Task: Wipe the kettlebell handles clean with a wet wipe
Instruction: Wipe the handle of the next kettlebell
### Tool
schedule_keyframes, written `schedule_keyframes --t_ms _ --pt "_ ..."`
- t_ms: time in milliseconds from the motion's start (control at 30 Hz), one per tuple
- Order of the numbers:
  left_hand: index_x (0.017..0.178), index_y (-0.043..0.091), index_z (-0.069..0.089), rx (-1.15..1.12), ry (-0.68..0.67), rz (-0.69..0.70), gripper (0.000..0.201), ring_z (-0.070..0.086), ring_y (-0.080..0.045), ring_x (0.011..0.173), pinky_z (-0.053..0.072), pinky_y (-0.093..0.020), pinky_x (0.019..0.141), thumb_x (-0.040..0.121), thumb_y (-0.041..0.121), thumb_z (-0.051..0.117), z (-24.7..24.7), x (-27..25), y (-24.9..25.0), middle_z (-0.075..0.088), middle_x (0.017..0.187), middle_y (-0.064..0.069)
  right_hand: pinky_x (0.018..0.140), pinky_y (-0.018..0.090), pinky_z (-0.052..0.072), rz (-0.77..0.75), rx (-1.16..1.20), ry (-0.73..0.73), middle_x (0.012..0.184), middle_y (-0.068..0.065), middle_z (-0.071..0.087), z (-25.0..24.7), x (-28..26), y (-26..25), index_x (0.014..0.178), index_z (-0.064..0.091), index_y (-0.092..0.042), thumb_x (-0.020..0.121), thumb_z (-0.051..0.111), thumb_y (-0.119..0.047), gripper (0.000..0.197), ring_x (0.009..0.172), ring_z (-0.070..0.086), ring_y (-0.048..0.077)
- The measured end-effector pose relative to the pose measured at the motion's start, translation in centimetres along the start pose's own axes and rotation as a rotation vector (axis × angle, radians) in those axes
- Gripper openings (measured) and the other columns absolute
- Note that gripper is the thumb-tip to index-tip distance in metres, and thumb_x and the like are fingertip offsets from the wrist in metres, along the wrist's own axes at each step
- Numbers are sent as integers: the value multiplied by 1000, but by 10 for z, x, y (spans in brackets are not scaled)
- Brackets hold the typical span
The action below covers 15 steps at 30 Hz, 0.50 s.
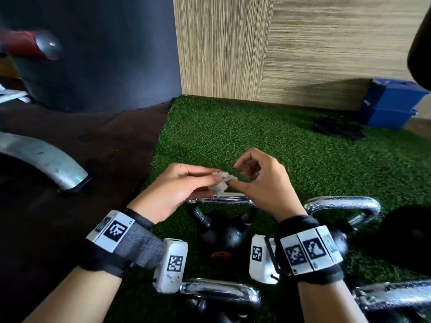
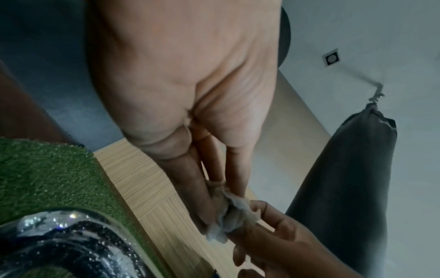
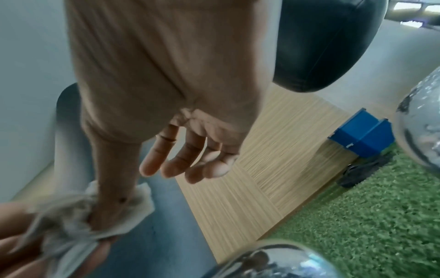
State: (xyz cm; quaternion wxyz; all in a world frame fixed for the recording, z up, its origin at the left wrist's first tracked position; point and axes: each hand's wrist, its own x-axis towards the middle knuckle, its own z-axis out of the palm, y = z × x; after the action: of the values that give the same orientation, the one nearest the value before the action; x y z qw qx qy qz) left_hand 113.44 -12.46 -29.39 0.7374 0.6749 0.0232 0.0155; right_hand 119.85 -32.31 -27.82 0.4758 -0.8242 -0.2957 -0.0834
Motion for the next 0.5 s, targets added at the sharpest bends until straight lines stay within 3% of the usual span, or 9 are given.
schedule_keyframes --t_ms 67,100,133,200,300,400,467,500 --pt "108 29 81 263 92 100 35 75 -11 104 58 -30 94 74 32 87 -6 3 0 80 108 3 63 19 44 70 -66 -69 86 -9 61 -6 -2 15 96 65 -32 72 86 -33 33 75 55 3" --pt "108 39 79 466 151 171 30 73 -4 105 55 -30 99 79 35 85 -9 3 0 79 107 14 63 15 41 126 -100 -104 89 -12 60 -11 -3 25 100 64 -32 75 84 -26 33 79 56 4" --pt "108 47 77 648 181 236 29 72 0 105 55 -30 100 82 37 83 -10 2 0 76 108 25 62 12 38 191 -132 -139 90 -14 59 -14 -4 37 103 64 -32 77 80 -17 34 82 56 5" --pt "109 48 76 851 170 312 24 74 -5 101 60 -35 93 86 41 77 -4 -2 -4 70 110 35 60 12 39 339 -226 -226 91 -12 63 -15 -9 65 106 65 -30 78 72 -7 37 86 60 10" --pt "113 35 78 949 116 380 23 77 -16 90 63 -38 81 91 32 76 12 -5 -17 73 113 26 67 19 45 509 -301 -346 95 -6 74 0 -24 102 111 70 -28 75 74 -9 41 90 67 14" --pt "118 21 77 1093 84 492 27 73 -6 97 58 -22 87 92 22 76 24 -4 -28 77 116 7 76 24 51 572 -145 -387 92 -9 77 23 -43 125 104 76 -30 61 93 -35 47 89 69 11" --pt "112 20 80 1133 109 504 20 72 -5 95 57 -22 85 93 21 74 23 -6 -27 79 110 6 82 36 57 592 5 -324 86 -5 78 38 -54 132 92 78 -30 51 93 -52 49 82 70 13" --pt "108 21 81 1138 139 487 17 71 0 88 57 -18 77 94 21 73 19 -8 -25 80 106 7 83 41 59 599 45 -282 83 -4 78 44 -59 136 89 78 -32 47 91 -59 52 80 72 15"
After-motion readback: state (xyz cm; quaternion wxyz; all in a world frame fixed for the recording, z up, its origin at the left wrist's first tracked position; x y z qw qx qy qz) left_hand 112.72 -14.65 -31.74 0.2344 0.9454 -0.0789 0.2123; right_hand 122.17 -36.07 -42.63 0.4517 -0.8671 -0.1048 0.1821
